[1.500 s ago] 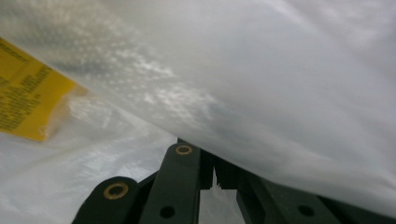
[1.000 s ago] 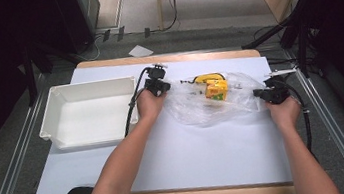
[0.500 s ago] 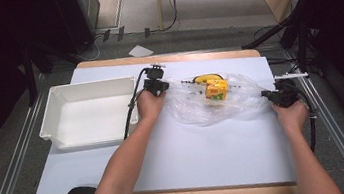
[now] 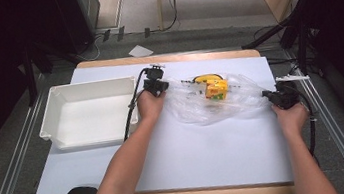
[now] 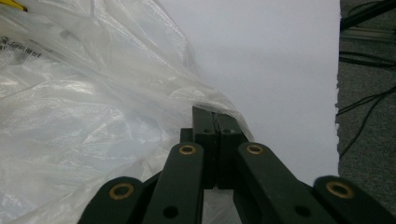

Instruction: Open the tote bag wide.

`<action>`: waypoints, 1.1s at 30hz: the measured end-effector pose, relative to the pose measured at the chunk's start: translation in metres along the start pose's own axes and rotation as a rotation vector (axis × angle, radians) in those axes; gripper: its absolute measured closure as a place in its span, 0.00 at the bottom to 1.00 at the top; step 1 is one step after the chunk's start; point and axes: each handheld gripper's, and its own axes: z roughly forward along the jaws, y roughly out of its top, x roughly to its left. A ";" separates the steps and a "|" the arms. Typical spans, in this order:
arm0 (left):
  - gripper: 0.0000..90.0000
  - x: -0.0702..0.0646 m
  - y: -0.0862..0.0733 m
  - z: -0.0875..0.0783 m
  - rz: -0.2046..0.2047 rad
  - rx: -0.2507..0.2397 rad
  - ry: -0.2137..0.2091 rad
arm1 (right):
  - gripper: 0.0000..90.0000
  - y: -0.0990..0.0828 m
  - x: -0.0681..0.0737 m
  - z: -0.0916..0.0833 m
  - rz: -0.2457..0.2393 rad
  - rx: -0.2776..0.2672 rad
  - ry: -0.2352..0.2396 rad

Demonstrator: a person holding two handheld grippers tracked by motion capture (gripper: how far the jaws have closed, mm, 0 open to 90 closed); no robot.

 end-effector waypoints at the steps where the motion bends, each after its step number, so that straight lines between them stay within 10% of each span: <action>1: 1.00 0.000 -0.001 0.000 0.000 -0.006 0.001 | 1.00 -0.001 0.000 0.000 -0.001 -0.004 -0.001; 17: 1.00 0.001 -0.001 0.000 -0.035 -0.019 -0.004 | 1.00 -0.001 -0.004 -0.001 0.024 -0.008 -0.010; 33: 0.59 -0.023 0.016 -0.045 0.062 -0.062 -0.112 | 1.00 0.034 0.019 -0.036 -0.031 -0.001 0.090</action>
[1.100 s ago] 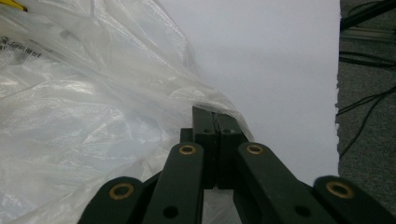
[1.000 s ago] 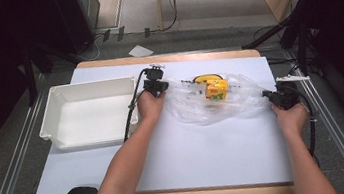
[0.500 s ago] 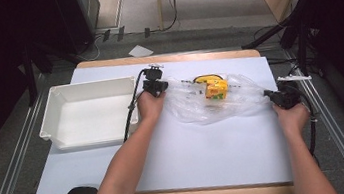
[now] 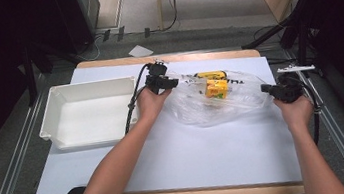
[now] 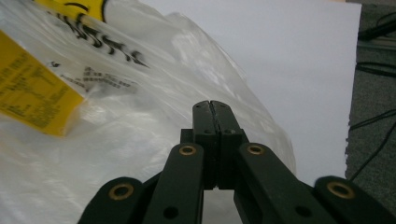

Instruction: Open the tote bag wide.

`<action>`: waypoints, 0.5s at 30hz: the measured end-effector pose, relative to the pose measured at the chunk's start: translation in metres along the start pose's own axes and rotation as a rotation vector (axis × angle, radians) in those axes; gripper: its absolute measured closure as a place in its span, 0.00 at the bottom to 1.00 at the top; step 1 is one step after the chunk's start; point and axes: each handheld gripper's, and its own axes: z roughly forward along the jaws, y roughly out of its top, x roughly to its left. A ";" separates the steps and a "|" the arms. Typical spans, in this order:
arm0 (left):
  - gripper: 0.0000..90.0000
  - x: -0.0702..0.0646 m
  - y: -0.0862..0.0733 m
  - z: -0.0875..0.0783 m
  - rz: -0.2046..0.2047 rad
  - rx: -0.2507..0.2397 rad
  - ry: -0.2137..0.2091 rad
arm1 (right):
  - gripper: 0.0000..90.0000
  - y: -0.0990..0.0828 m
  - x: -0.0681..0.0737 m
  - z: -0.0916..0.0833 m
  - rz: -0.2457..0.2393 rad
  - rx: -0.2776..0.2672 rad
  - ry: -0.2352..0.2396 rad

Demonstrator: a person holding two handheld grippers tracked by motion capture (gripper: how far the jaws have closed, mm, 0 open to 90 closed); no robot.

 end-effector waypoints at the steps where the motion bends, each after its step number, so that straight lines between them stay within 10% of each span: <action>1: 0.59 -0.001 0.001 -0.004 0.002 -0.009 -0.007 | 1.00 0.002 0.002 -0.003 -0.008 -0.004 0.007; 15: 0.58 -0.012 0.014 -0.046 0.023 -0.058 -0.095 | 1.00 0.034 0.038 -0.016 -0.086 -0.003 0.073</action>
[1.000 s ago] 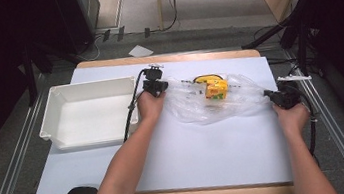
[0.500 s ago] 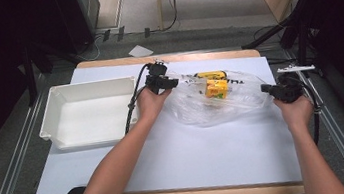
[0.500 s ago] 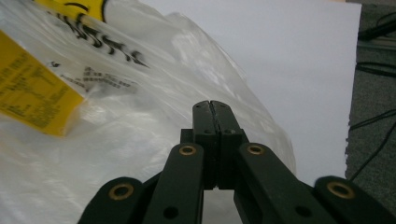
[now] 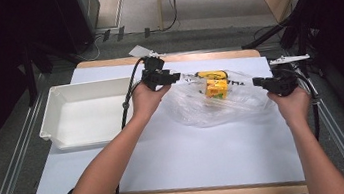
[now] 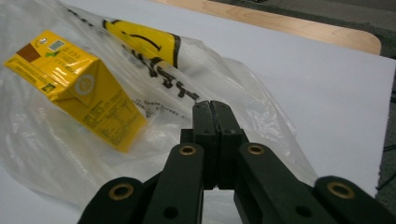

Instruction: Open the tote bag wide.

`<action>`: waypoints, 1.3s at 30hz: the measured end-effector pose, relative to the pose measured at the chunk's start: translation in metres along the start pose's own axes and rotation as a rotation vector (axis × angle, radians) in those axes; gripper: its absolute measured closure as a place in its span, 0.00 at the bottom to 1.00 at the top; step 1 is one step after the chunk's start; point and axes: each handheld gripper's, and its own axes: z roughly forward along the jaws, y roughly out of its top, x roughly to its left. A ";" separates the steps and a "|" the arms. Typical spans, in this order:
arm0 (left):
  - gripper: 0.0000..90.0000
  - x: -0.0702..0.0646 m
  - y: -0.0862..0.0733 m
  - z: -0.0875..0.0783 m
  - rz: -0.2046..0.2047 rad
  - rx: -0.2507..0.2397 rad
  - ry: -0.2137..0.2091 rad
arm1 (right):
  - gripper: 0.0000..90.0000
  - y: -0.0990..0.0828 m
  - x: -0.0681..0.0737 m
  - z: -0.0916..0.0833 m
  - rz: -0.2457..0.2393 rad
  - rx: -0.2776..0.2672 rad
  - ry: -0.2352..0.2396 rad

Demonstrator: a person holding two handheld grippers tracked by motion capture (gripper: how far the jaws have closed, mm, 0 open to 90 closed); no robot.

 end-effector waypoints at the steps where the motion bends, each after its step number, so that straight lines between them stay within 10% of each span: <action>1: 0.60 -0.001 0.000 -0.001 0.001 -0.001 -0.007 | 1.00 0.001 0.002 0.001 -0.004 0.001 0.004; 11: 1.00 -0.027 0.004 0.014 0.018 0.028 -0.056 | 1.00 0.019 0.020 0.022 -0.023 0.004 0.047; 19: 1.00 -0.052 -0.005 0.050 0.010 0.070 -0.065 | 1.00 0.025 0.028 0.053 -0.042 0.037 0.071; 39: 1.00 -0.052 -0.063 0.077 -0.024 0.148 -0.081 | 1.00 0.007 0.017 0.117 0.006 0.156 0.069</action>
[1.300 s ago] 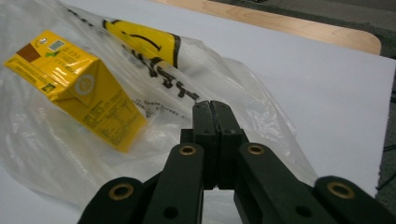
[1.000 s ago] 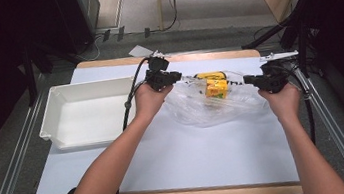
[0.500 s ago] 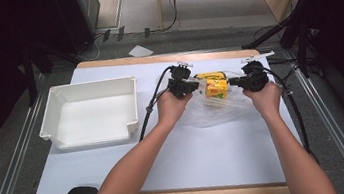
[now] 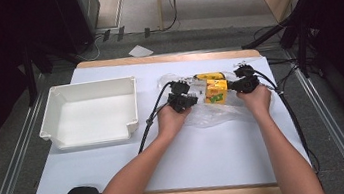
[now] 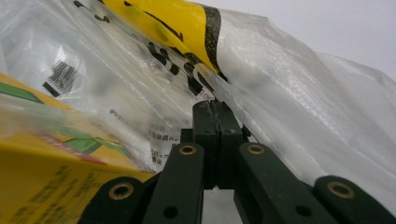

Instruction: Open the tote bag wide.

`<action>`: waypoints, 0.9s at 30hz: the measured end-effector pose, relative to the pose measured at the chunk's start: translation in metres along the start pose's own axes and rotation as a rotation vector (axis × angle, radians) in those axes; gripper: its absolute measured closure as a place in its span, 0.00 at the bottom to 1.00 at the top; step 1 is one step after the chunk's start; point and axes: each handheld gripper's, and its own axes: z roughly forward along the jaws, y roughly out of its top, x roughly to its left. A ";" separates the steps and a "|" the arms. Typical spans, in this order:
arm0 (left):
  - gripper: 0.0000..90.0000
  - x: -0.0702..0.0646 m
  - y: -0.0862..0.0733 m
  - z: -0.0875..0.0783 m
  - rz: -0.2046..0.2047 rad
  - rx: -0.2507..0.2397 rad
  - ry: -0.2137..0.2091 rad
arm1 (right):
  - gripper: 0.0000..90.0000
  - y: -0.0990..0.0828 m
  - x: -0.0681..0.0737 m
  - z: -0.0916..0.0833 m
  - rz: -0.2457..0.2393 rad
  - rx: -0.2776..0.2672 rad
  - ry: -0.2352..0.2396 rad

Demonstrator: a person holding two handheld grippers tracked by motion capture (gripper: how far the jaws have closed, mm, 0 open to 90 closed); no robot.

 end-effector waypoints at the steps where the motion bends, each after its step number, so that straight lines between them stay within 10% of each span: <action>1: 1.00 -0.001 -0.002 0.000 0.005 0.002 -0.003 | 1.00 0.000 -0.001 0.002 -0.006 0.001 0.001; 27: 1.00 -0.028 -0.067 -0.031 0.108 0.022 -0.129 | 1.00 0.039 -0.019 0.045 0.057 -0.028 -0.086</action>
